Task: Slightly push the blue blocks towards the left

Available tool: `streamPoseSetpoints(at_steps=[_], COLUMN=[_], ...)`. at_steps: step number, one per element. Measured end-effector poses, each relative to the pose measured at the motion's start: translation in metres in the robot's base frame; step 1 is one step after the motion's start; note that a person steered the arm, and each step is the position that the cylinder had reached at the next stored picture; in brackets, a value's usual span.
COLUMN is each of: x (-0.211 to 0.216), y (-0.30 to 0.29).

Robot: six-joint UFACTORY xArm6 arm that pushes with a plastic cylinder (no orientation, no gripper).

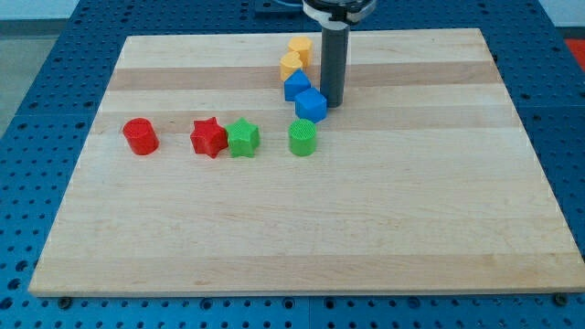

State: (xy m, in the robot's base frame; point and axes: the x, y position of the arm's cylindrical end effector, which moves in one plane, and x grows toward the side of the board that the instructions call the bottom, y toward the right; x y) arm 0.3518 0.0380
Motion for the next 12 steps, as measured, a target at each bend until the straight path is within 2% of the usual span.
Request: streamPoseSetpoints(at_steps=[1, 3, 5, 7, 12], x=[0.0, 0.007, 0.002, -0.002, -0.002], y=[0.0, 0.044, 0.044, 0.003, -0.025])
